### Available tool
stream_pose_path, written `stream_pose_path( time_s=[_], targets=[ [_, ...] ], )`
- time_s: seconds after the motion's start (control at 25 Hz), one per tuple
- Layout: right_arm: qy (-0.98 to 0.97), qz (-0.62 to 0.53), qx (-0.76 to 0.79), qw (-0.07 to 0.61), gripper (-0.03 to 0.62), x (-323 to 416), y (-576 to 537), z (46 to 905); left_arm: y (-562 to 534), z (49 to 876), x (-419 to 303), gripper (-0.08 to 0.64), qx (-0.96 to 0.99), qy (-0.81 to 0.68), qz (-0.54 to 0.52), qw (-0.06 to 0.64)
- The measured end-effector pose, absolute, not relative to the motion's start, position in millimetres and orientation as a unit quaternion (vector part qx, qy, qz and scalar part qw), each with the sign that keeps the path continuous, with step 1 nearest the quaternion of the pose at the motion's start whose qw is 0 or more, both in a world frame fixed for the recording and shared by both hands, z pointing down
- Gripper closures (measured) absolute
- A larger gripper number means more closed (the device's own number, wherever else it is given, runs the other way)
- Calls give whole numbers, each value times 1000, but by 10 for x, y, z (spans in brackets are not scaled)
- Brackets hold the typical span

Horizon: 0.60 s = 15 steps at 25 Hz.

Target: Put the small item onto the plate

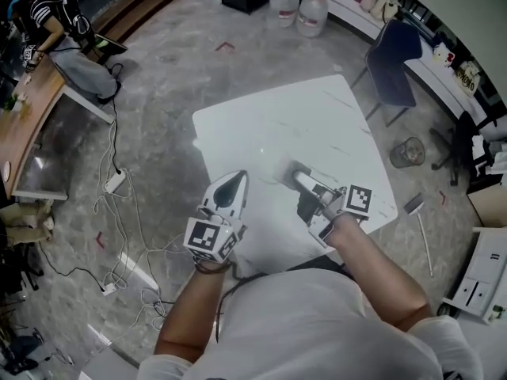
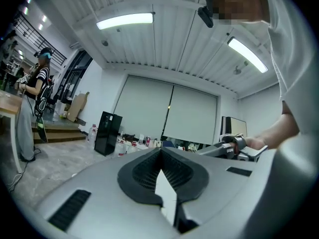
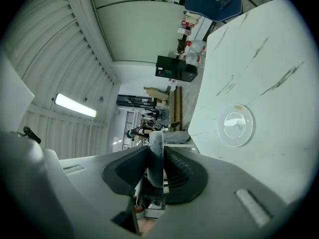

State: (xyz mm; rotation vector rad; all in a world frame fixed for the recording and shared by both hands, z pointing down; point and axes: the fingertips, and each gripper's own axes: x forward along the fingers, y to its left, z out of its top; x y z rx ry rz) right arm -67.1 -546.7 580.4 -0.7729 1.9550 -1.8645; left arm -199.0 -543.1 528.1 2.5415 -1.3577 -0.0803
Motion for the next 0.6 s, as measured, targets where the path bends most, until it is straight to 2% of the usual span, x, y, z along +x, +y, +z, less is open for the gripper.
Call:
stream_pose_path(
  time_s=[0.6],
  targets=[
    [657,-684,-313,48,495,-872,-6280,7656,-6028,6331,-1952,555,866,-473,-14,159]
  ],
)
